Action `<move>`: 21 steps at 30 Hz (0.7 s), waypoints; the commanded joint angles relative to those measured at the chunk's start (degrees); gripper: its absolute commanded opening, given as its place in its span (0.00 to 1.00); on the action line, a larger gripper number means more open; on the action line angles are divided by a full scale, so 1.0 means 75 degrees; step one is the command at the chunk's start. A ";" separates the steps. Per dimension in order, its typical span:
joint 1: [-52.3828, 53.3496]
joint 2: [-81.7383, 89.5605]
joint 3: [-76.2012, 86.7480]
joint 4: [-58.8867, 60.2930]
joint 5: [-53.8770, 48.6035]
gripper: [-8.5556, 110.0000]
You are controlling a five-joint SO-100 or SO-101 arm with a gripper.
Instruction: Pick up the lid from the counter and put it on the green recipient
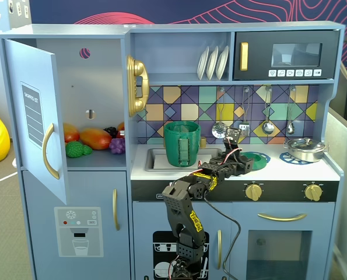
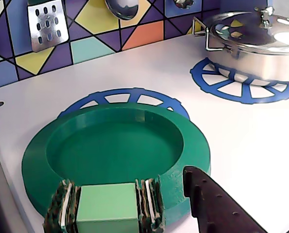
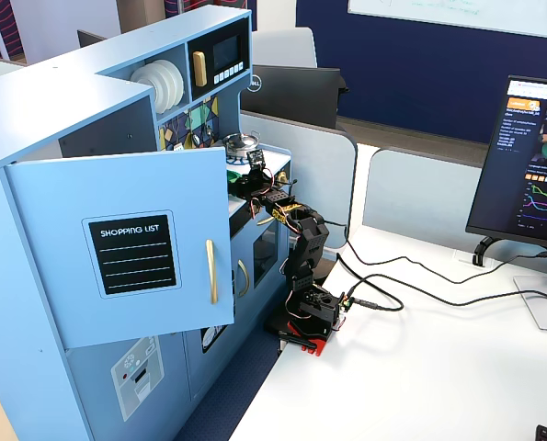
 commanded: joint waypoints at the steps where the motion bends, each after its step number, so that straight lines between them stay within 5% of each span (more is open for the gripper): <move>1: -0.0094 -0.0035 -0.0645 -0.0246 -0.0117 0.47; 12: -0.0141 -0.0316 -0.0691 -0.0164 -0.0070 0.44; 21: -0.0281 -0.0270 -0.0621 0.0199 0.0023 0.31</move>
